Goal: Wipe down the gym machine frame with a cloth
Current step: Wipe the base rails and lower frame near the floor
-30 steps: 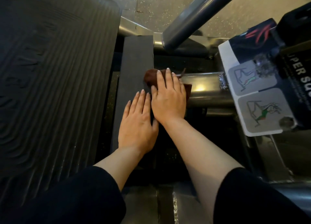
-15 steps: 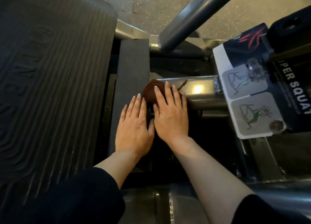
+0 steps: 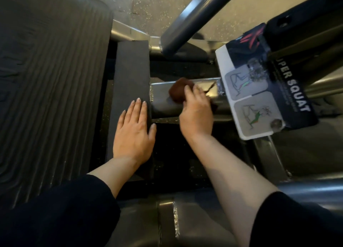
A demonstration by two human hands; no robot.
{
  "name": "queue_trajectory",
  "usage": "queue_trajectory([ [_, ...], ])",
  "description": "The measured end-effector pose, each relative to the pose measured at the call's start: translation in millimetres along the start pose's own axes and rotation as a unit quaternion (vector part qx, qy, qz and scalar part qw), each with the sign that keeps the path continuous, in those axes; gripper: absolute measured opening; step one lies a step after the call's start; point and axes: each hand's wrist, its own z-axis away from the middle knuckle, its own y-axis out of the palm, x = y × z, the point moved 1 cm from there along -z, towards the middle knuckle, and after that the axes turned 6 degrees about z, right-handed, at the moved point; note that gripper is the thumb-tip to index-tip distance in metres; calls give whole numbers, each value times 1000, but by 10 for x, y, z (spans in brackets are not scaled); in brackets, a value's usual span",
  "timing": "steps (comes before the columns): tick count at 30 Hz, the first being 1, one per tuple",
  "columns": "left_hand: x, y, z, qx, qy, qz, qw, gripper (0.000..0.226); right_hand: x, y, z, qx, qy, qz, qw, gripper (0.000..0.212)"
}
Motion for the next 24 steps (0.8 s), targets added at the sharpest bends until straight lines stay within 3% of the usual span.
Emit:
queue_trajectory([
  [5, -48, 1, -52, -10, -8, 24, 1000, 63, 132, -438, 305, 157, 63, -195, 966, 37],
  [7, -90, -84, 2, -17, -1, 91, 996, 63, 90, -732, 529, 130, 134, -306, 933, 33],
  [9, -270, -198, 187, -36, 18, 244, 969, 60, -30, -1012, 748, 78, 174, -375, 907, 29],
  [10, -498, -290, 327, -21, 17, 378, 926, 57, -90, -1164, 826, 49, 183, -396, 898, 26],
  [12, -1122, -469, 621, 98, 21, 621, 777, 58, -187, -1437, 950, 13, 197, -436, 878, 17],
  [13, -1447, -526, 759, 142, 25, 684, 716, 55, -197, -1580, 996, 15, 191, -440, 877, 13],
  [15, -1956, -544, 954, 118, 4, 738, 664, 44, -230, -1866, 1135, 28, 126, -358, 925, 21],
  [17, -2311, -571, 1125, 63, -2, 759, 648, 44, -365, -2269, 1347, -20, 20, -140, 990, 29],
  [18, -2452, -584, 1206, 52, 27, 748, 662, 47, -484, -2482, 1443, -81, -25, -16, 996, 30],
  [19, -2594, -585, 1269, 44, 82, 706, 702, 48, -640, -2682, 1523, -146, -44, 91, 984, 32],
  [20, -2783, -594, 1355, 35, 142, 624, 768, 43, -845, -2885, 1602, -191, -37, 163, 967, 37],
  [22, -3056, -567, 1516, 31, 225, 453, 862, 47, -1207, -3064, 1672, -185, 30, 199, 962, 47],
  [24, -3150, -503, 1588, 34, 230, 379, 896, 61, -1413, -3033, 1708, -135, 78, 214, 964, 55],
])
